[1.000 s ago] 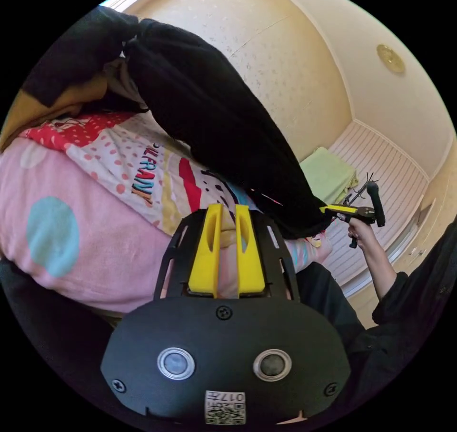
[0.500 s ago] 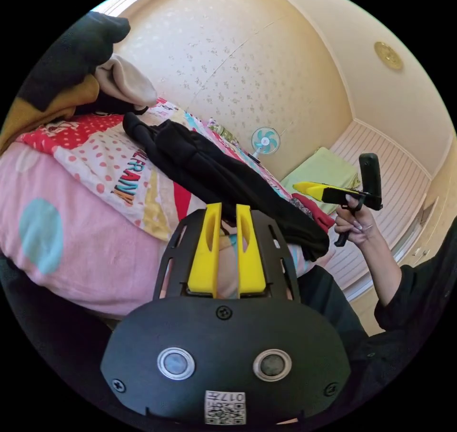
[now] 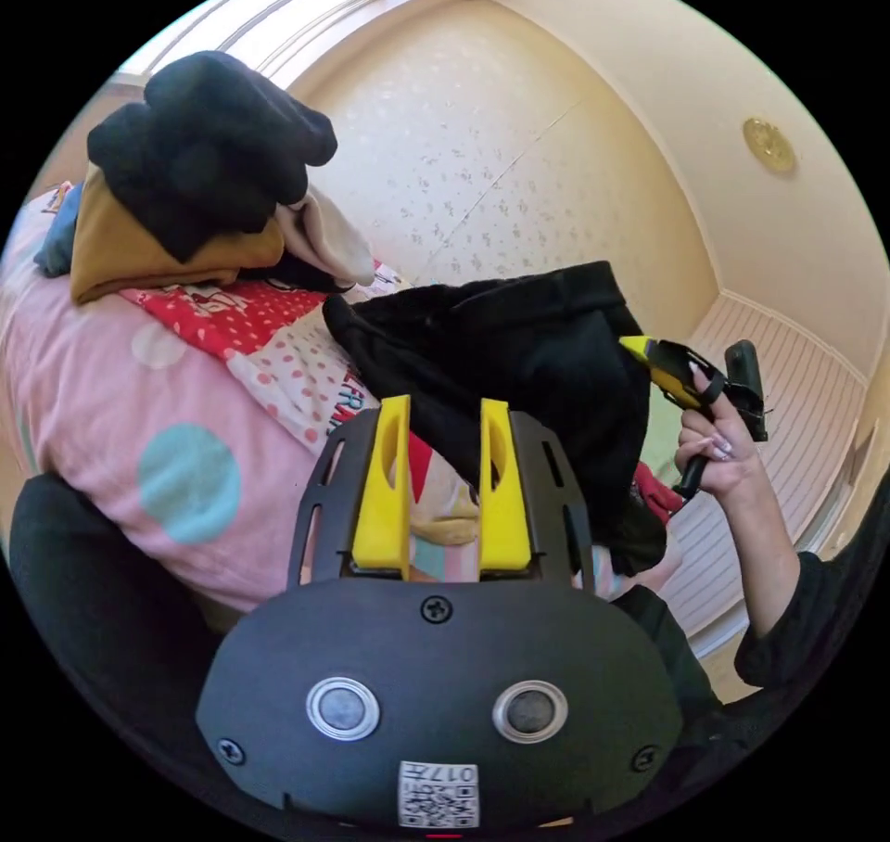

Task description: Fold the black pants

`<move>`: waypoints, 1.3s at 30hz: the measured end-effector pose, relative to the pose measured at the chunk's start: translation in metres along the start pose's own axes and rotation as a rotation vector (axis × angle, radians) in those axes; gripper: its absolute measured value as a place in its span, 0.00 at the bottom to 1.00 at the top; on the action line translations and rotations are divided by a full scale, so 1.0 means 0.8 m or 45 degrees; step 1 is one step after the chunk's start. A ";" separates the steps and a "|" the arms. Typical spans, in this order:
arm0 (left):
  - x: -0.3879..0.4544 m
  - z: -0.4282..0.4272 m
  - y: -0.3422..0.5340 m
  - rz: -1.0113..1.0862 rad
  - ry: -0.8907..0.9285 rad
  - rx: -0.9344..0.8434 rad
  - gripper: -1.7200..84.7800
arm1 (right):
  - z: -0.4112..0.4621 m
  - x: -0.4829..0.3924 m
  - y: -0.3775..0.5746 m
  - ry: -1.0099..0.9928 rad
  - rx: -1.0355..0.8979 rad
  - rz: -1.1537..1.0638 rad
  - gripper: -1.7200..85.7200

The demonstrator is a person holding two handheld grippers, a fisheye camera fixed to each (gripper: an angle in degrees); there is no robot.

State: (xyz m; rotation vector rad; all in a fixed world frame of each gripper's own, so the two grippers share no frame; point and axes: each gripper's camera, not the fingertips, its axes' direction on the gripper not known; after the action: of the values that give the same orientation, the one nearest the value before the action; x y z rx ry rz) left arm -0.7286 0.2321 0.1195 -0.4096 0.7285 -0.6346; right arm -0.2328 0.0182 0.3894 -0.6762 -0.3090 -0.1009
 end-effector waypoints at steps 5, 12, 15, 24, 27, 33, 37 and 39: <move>0.024 0.008 -0.022 -0.123 -0.139 0.020 0.27 | -0.188 -0.057 0.008 0.079 0.280 -0.195 0.05; 0.135 -0.047 -0.065 -0.075 1.028 0.174 0.08 | -0.412 -0.132 0.048 0.252 0.780 -0.344 0.05; 0.224 -0.128 -0.107 -0.189 1.153 0.400 0.08 | -0.487 -0.168 0.061 0.419 1.063 -0.430 0.05; 0.528 -0.209 -0.326 0.389 0.754 0.925 0.08 | -0.533 -0.029 -0.164 0.679 1.030 -0.233 0.06; 0.588 -0.039 -0.443 0.417 0.433 0.557 0.08 | -0.454 0.149 -0.279 0.786 0.678 0.133 0.07; 0.448 0.142 -0.393 0.407 0.204 0.122 0.08 | -0.295 0.330 -0.161 0.462 0.362 0.343 0.09; 0.367 0.182 -0.226 0.583 0.220 -0.212 0.09 | -0.142 0.365 0.003 0.170 -0.057 0.379 0.09; 0.330 0.210 -0.090 0.584 0.222 -0.565 0.13 | -0.083 0.360 0.077 0.109 -0.180 0.425 0.10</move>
State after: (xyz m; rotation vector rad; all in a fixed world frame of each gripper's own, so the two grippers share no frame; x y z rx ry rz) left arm -0.4835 0.0263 0.1461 -0.5745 1.0944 -0.0700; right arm 0.0687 0.0265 0.3936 -0.8524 -0.1041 0.1676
